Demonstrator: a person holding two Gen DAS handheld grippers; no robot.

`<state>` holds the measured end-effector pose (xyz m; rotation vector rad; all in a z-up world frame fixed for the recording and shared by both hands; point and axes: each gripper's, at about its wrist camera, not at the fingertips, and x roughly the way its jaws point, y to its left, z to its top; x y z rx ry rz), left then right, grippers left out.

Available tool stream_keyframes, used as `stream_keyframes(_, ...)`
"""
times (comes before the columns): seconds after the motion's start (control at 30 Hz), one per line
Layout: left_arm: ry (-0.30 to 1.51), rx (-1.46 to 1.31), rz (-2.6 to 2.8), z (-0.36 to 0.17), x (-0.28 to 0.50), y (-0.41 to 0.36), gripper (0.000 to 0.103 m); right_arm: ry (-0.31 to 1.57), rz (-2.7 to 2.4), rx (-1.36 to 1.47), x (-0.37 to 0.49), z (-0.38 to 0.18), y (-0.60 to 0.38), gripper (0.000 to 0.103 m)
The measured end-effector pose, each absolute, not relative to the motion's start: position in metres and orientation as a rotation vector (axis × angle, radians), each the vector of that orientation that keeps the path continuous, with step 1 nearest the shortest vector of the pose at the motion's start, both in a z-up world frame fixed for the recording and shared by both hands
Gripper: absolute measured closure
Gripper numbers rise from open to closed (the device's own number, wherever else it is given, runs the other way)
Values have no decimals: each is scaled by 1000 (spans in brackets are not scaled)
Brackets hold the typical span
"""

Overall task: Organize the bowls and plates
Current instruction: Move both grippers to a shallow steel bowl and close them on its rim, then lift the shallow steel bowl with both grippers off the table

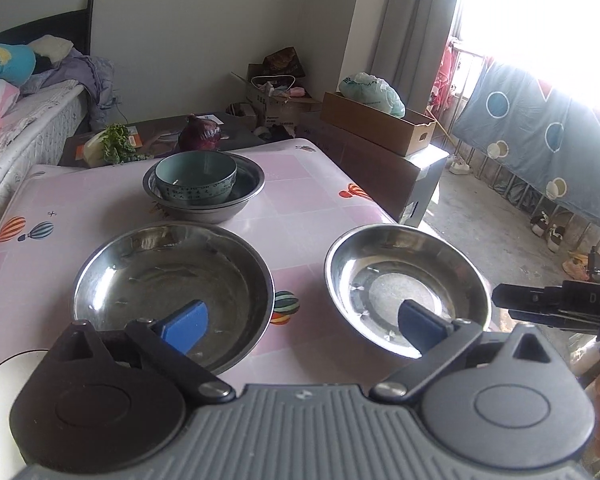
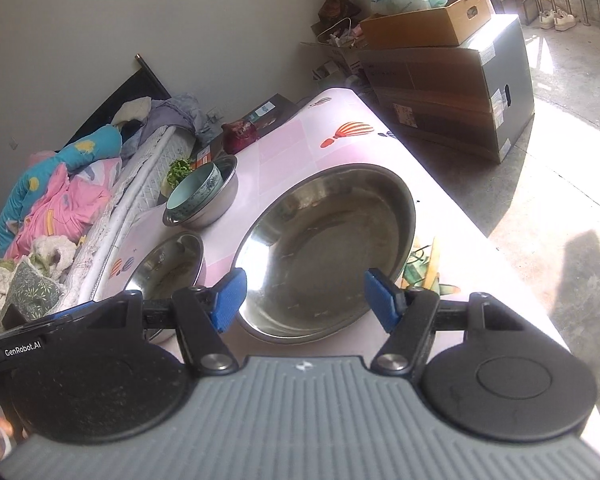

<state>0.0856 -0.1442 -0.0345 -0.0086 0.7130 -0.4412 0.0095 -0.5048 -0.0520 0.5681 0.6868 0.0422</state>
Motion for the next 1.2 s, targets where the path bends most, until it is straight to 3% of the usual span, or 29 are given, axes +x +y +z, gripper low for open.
stream_keyframes(0.13, 728, -5, -468, -46, 97, -165, 6, 690, 32, 581, 25, -63, -520, 38)
stream_keyframes(0.2, 762, -3, -465, -54, 106, -174, 14, 696, 29, 586, 35, -70, -526, 38)
stream_keyframes(0.27, 800, -11, -467, -62, 113, -180, 31, 704, 12, 585, 45, -76, -528, 40)
stream_keyframes(0.53, 918, -20, -472, -90, 130, -197, 59, 695, -33, 585, 65, -87, -543, 51)
stream_keyframes(0.7, 938, -34, -490, -92, 132, -201, 64, 720, -28, 605, 70, -97, -549, 55)
stream_keyframes(0.87, 957, -34, -496, -93, 132, -205, 74, 761, 10, 618, 74, -104, -543, 81)
stream_keyframes(1.2, 991, -74, -540, -85, 107, -181, 73, 814, 67, 632, 47, -101, -523, 83)
